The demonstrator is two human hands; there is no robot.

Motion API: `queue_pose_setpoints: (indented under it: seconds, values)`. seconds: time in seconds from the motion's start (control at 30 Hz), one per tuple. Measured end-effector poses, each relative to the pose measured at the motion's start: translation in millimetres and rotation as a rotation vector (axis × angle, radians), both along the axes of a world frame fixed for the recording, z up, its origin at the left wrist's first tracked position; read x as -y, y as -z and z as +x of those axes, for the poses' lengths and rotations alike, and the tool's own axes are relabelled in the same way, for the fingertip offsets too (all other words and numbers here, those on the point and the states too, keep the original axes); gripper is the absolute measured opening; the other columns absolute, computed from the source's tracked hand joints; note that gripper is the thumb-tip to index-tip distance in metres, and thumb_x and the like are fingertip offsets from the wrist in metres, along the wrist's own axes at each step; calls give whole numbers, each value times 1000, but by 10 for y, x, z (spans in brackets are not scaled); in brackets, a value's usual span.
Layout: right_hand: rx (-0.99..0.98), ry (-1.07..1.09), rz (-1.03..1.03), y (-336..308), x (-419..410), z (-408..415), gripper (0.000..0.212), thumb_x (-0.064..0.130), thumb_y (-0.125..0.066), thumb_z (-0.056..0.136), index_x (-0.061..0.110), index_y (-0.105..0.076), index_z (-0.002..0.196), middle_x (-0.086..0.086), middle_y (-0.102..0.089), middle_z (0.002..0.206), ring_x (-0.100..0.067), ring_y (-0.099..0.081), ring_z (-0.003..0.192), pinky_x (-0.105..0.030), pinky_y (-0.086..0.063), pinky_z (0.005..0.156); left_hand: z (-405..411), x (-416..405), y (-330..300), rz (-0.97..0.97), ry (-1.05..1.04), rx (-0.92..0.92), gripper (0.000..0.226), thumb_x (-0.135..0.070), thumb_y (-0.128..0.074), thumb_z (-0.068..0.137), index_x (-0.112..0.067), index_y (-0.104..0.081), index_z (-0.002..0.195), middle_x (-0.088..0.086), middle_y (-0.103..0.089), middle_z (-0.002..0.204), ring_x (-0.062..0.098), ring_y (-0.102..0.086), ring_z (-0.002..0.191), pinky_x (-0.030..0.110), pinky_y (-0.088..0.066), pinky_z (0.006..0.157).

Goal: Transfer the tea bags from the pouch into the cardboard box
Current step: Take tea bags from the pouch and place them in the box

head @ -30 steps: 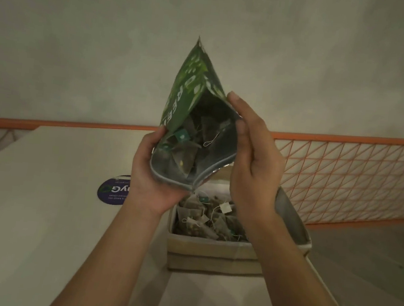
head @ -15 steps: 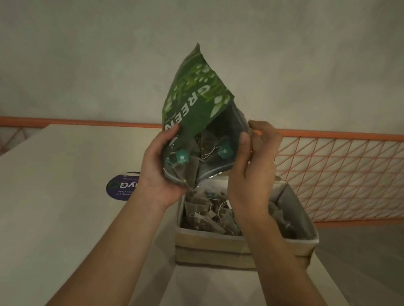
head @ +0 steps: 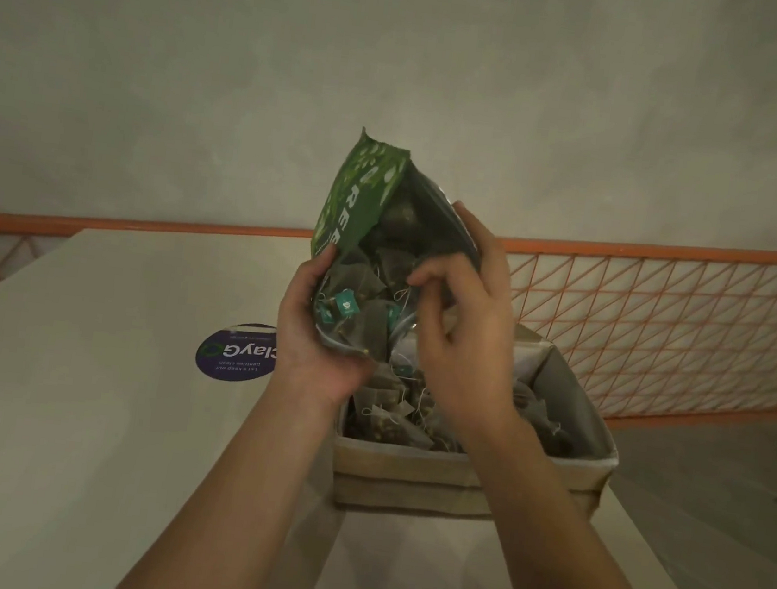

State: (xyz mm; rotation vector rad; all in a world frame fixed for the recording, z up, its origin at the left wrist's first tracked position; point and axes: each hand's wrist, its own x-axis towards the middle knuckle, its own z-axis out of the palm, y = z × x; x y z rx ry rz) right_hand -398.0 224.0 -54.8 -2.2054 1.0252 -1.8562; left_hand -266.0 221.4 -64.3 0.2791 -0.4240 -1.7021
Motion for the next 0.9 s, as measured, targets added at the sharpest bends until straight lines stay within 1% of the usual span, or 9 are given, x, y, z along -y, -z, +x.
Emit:
queue_pose_setpoints:
  seconds: [0.1,0.23,0.33,0.43,0.5,0.6,0.67,0.77,0.9]
  values:
    - [-119,155,65,107,-95,67,25,39,-69,83,23,-68,101,-7,-25,155,-25,-25,142,-26,-40,106,-24,-1,1,-11,-30,24,53,-40,-63,81,-10,-68,124,13,-67,127,30,-63,117,38,-54,96]
    - [-268,302,105,188,-142,112,45,65,-68,72,33,-67,104,-6,-20,157,-30,-21,143,-50,-40,106,0,17,8,6,-86,-5,57,-38,-65,81,-9,-66,129,14,-60,141,31,-56,132,43,-49,106]
    - [-288,303,116,199,-158,123,38,56,-72,73,33,-68,104,-8,-25,155,-29,-27,138,-49,-43,104,28,24,16,12,-105,-6,63,-37,-65,82,-11,-60,139,12,-55,147,30,-51,137,43,-41,114]
    - [-188,236,118,174,-162,93,21,41,-73,79,29,-71,96,-7,-32,151,-24,-33,133,-35,-46,99,38,3,14,19,-98,22,55,-38,-63,82,-10,-66,129,12,-65,133,30,-63,121,41,-56,96]
    - [-89,201,108,155,-156,47,10,30,-73,82,26,-71,90,-6,-36,148,-20,-40,131,-24,-45,95,60,7,28,18,-120,29,57,-39,-62,82,-12,-64,132,10,-63,130,29,-60,119,39,-54,94]
    - [70,138,137,134,-190,-34,7,21,-72,84,24,-69,90,0,-43,140,7,-45,119,-8,-41,92,115,60,80,16,-165,46,58,-39,-62,86,-14,-61,138,9,-60,141,28,-56,130,40,-45,107]
    - [207,71,242,121,-224,-90,7,21,-70,86,23,-66,91,4,-53,127,5,-54,109,-15,-49,89,157,88,118,-12,-174,40,48,-37,-61,87,-15,-65,129,9,-63,136,28,-56,128,41,-39,114]
    - [426,-73,451,113,-247,-202,9,16,-68,89,17,-60,92,0,-67,94,-14,-66,83,-25,-57,72,214,122,158,-44,-158,-12,44,-35,-62,88,-16,-64,128,7,-59,136,27,-51,134,40,-28,120]
    - [319,22,526,173,-190,-328,17,11,-69,86,22,-57,91,9,-63,82,0,-61,72,-14,-50,62,267,165,169,-99,-166,-19,62,-32,-67,83,-16,-56,141,7,-51,148,29,-37,147,43,-25,122]
